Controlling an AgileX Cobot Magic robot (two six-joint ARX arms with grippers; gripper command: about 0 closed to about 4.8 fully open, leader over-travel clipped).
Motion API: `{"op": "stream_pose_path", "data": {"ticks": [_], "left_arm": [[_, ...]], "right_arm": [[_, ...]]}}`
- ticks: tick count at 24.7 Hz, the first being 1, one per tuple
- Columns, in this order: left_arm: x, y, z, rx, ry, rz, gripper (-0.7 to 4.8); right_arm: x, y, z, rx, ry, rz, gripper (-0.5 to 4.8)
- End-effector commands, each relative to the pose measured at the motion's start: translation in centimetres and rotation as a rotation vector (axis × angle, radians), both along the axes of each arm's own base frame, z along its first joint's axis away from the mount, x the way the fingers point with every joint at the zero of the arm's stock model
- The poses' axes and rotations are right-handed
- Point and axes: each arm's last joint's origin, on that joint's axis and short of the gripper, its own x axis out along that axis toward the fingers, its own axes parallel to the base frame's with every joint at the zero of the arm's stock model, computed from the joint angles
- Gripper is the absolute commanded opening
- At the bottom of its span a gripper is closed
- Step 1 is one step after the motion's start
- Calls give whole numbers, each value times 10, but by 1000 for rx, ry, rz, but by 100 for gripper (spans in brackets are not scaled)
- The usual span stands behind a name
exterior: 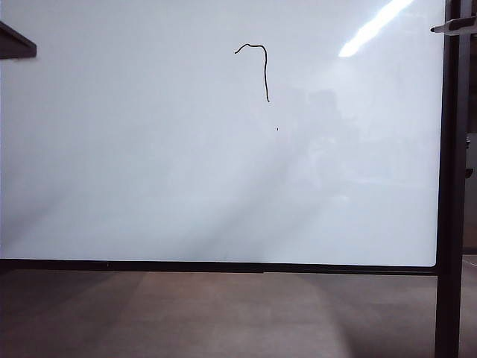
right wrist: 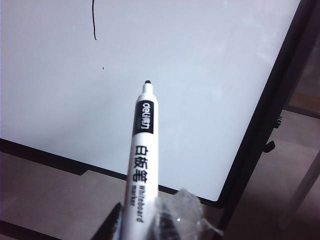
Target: Reach to the right to find the marker pen, pick it up, and write the number 7 on the whiteboard.
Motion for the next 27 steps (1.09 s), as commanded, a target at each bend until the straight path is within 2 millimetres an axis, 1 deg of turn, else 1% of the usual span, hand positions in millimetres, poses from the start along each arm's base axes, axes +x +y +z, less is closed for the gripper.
{"op": "stream_pose_path", "data": {"ticks": [1,3,6,9,13,17,21,27], "left_arm": [[-3,5,5,-38,-52,85,-5],[-6,10,5,-59,-84,140,-5],[-5,20,0,-71,-106,236,-5],[0,35,-14,-132,-119,370,-5],[0,45,-23,-117,-133,471,-5],[2,45,-34,-95,-92,478,-5],[2,44,-38,-54,-62,508,-5],[2,43,-37,-59,-67,504,-1]], "right_arm": [[0,0,3,11,-13,2,13],[0,0,3,11,-13,0,13],[0,0,3,11,-13,4,13],[0,0,3,11,-13,1,13],[0,0,3,11,-13,1,13],[0,0,3,11,-13,1,13],[0,0,3,11,-13,1,13],[0,0,3,11,-13,1,13]]}}
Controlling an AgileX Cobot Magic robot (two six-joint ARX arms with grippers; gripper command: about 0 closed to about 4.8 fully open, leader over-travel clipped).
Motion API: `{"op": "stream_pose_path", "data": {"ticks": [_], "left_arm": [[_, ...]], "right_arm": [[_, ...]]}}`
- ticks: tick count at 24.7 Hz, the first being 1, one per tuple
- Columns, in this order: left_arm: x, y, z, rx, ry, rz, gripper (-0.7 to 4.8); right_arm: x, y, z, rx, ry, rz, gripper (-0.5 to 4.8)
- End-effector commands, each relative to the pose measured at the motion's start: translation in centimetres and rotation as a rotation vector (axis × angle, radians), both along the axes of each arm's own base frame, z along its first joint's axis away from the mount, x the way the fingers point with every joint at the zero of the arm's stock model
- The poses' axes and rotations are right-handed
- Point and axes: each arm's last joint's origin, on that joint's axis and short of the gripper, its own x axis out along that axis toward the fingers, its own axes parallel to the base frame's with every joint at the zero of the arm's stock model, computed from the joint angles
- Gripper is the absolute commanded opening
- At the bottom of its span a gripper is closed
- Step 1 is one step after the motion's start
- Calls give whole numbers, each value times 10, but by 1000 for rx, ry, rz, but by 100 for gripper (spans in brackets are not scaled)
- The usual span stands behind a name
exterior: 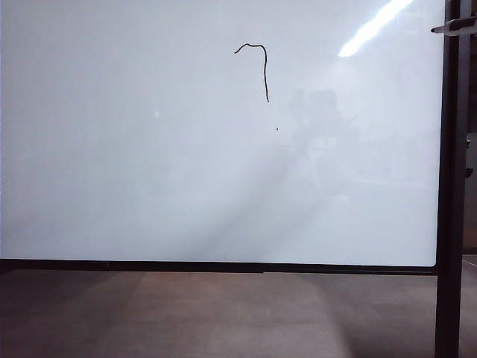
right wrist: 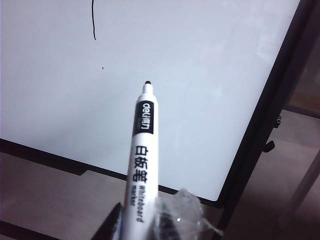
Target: Reach to the right to find the marker pen, pick it up, and write the number 7 on the whiteboard.
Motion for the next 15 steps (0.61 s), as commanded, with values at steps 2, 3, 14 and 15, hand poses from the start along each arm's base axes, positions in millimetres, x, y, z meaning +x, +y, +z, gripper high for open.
{"op": "stream_pose_path", "data": {"ticks": [2,3,14,15], "left_arm": [[0,0,1,0,-13,4,-1],[0,0,1,0,-10,4,-1],[0,0,1,0,-9,4,-1],[0,0,1,0,-9,4,-1]], "right_arm": [[0,0,3,11,-13,2,13],[0,0,3,11,-13,2,13],[0,0,3,11,-13,1,13],[0,0,3,11,-13,1,13]]}}
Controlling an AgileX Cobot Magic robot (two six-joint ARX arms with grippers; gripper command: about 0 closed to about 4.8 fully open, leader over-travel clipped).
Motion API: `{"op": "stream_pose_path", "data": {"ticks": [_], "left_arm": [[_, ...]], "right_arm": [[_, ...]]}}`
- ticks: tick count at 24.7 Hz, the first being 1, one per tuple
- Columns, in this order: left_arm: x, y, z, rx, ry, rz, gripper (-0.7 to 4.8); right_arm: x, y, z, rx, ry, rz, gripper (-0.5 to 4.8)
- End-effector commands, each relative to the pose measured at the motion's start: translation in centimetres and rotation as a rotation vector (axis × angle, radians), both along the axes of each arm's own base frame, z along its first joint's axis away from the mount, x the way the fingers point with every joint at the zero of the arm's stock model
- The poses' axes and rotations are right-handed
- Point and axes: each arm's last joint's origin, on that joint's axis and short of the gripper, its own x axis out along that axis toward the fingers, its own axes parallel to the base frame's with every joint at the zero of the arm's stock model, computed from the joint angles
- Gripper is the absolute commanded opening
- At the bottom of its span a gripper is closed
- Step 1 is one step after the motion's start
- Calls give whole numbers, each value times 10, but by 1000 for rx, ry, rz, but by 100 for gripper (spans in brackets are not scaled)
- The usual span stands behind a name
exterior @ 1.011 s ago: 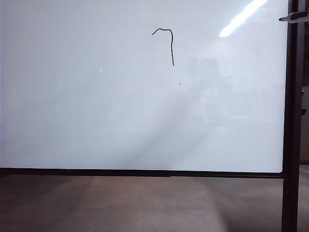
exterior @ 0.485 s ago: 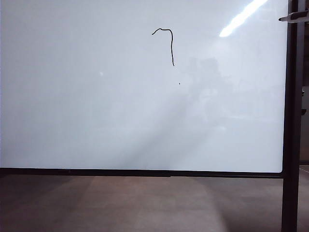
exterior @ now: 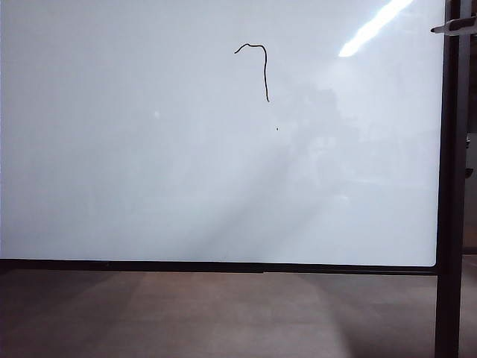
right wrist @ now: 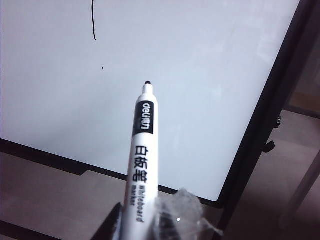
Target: Reach to the right to find the marker pen, pick it up, and write the number 7 on the whiteboard.
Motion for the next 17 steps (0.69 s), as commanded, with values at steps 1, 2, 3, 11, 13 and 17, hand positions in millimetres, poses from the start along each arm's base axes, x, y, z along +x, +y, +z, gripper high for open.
{"op": "stream_pose_path", "data": {"ticks": [1,2,3,11,13,17], "left_arm": [[0,0,1,-1,-9,4,-1],[0,0,1,-1,-9,4,-1],[0,0,1,-1,-9,4,-1],[0,0,1,-1,-9,4,-1],[0,0,1,-1,-8,4,-1],[0,0,1,-1,-9,4,-1]], "right_arm": [[0,0,3,11,-13,1,13],[0,0,3,11,-13,1,13],[0,0,3,11,-13,0,13],[5,-9,-14,24,-37,-96,13],[6,-12,-21,19,-39,-76,13],[9,-21,-31,10,-29,-81,13]]}}
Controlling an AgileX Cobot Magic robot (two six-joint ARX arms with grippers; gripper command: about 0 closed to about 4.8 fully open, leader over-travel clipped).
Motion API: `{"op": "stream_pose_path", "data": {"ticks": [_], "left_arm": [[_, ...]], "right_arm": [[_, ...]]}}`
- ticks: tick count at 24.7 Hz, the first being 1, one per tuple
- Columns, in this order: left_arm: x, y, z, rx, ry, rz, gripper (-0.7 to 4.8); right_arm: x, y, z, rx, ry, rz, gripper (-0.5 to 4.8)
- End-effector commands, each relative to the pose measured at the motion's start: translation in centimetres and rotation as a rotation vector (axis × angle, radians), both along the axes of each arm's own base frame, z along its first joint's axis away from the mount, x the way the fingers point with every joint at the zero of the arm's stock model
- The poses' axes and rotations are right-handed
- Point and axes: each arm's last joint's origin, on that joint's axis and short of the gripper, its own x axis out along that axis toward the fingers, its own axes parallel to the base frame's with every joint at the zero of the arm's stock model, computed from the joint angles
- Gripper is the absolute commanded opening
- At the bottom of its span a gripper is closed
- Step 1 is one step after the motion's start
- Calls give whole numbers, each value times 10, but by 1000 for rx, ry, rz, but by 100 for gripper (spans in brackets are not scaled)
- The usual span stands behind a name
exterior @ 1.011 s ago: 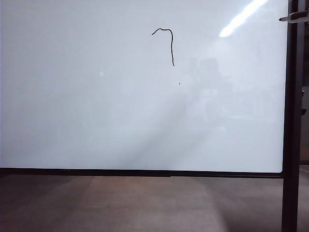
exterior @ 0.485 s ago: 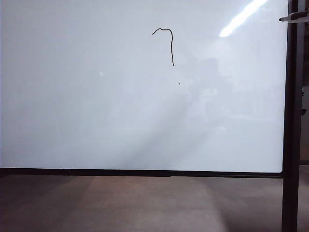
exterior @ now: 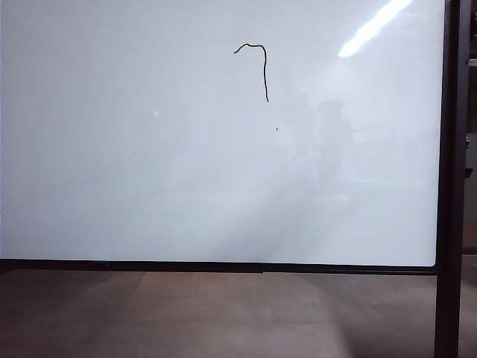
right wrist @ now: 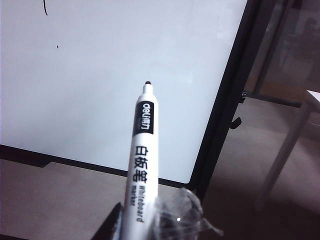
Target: Reach to the right to find the marker pen, pick it up, and write the number 7 on the whiteboard.
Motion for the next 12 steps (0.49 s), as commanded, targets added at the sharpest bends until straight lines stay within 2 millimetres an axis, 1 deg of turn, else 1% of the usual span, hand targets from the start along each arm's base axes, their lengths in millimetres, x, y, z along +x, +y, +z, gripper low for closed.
{"op": "stream_pose_path", "data": {"ticks": [1,6,12], "left_arm": [[0,0,1,-1,-9,3,-1],[0,0,1,-1,-8,3,-1],[0,0,1,0,-6,3,-1]], "right_arm": [[1,-5,-2,9,-28,11,13],[0,-12,-15,20,-45,-106,13],[4,-12,-29,38,-41,-121,13]]}}
